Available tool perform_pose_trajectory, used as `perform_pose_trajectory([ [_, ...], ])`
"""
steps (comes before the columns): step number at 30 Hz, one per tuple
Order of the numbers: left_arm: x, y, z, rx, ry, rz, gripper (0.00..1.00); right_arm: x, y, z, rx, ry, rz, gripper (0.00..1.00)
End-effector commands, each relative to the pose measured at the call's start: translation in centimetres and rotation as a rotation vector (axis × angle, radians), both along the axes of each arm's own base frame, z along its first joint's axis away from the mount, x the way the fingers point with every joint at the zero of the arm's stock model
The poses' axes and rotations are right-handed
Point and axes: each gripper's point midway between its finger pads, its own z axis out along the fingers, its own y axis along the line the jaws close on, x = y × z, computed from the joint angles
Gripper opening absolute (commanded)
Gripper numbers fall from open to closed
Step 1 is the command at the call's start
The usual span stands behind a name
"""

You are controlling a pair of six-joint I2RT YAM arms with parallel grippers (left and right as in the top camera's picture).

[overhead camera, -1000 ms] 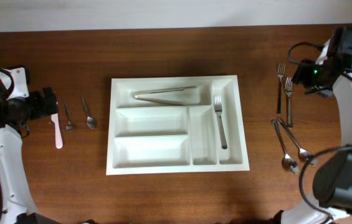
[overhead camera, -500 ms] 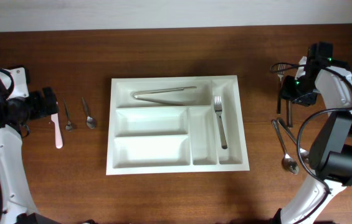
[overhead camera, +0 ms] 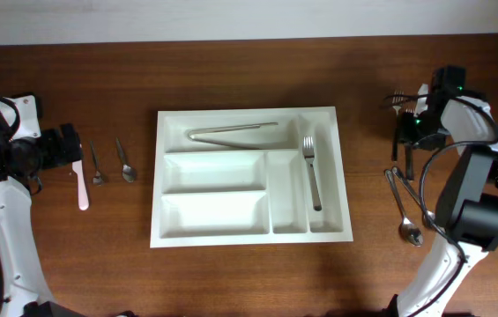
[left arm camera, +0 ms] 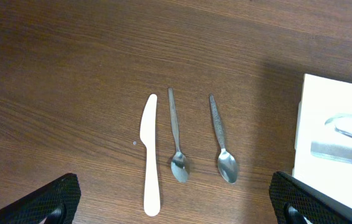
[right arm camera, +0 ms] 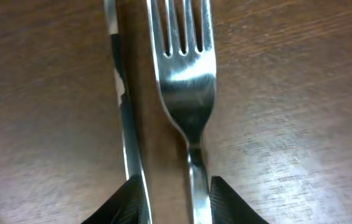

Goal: Pack container
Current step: 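Grasp a second silver fork with the right gripper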

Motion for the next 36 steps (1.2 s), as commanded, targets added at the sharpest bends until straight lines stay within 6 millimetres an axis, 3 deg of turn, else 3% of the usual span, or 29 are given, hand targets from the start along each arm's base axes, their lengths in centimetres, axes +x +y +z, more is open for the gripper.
perform_pose_trajectory([
  [1,0.2,0.2,1.0,0.018,-0.021,-0.008,0.99,0.1,-0.6,-1.0,-0.011,0.004,0.001,0.35],
  [7,0.2,0.2,1.0,0.018,-0.021,-0.008,0.99,0.2,-0.6,-1.4,-0.01,0.006,0.002,0.34],
  [9,0.2,0.2,1.0,0.018,-0.021,-0.008,0.99,0.0,-0.5,-2.0,-0.006,0.021,0.002,0.26],
  [16,0.2,0.2,1.0,0.018,-0.021,-0.008,0.99,-0.6,-0.4,-3.5,0.006,0.06,0.002,0.19],
  [19,0.2,0.2,1.0,0.018,-0.021,-0.008,0.99,-0.6,-0.4,-3.5,0.006,0.059,0.002,0.17],
  [24,0.2,0.2,1.0,0.018,-0.021,-0.008,0.99,-0.5,-0.4,-3.5,0.005,0.057,0.002,0.04],
  [32,0.2,0.2,1.0,0.018,-0.021,-0.008,0.99,-1.0,-0.8,-3.5,-0.023,0.081,-0.003,0.04],
  [36,0.2,0.2,1.0,0.018,-0.021,-0.008,0.99,-0.7,-0.9,-1.6,-0.022,0.079,-0.007,0.04],
])
